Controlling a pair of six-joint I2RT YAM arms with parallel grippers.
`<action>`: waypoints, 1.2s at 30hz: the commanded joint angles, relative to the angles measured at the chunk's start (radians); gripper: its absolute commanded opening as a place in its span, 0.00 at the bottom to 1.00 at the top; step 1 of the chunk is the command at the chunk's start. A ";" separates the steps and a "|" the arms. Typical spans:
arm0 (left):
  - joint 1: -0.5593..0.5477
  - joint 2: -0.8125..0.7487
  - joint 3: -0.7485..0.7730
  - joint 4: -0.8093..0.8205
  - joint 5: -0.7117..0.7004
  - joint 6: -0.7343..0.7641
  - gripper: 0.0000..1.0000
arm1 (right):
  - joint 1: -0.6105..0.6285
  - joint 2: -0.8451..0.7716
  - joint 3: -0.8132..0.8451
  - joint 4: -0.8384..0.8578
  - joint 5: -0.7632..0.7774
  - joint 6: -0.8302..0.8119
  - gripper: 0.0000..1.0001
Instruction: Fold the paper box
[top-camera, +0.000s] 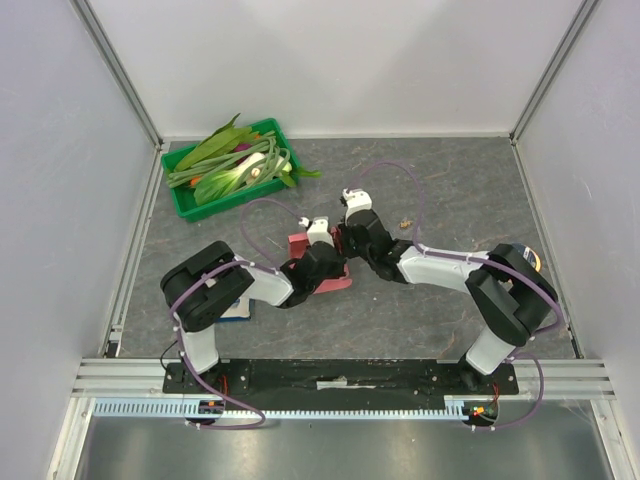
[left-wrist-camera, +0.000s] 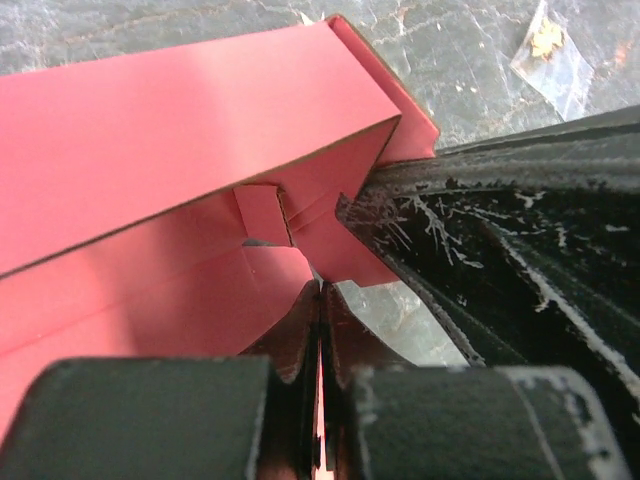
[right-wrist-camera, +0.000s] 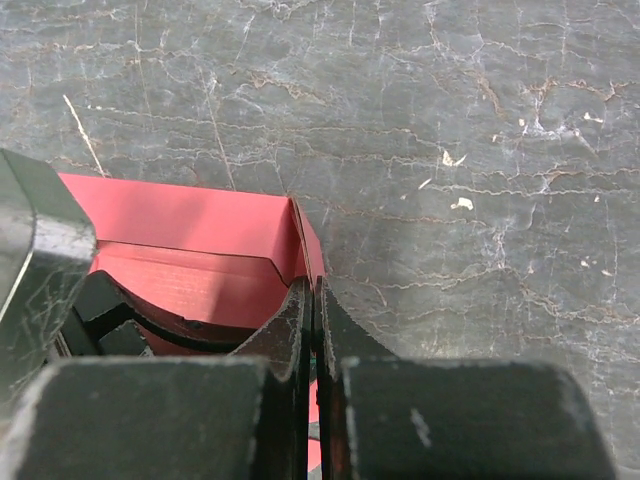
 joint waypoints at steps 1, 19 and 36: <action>-0.001 -0.052 -0.086 0.071 0.112 0.064 0.05 | 0.052 -0.015 0.001 0.041 0.102 -0.031 0.00; 0.093 -0.924 -0.280 -0.312 0.082 0.174 0.28 | 0.052 -0.046 -0.023 0.101 0.019 -0.197 0.00; 0.145 -0.332 -0.162 -0.179 -0.023 0.092 0.02 | 0.035 -0.050 -0.060 0.094 -0.062 -0.249 0.00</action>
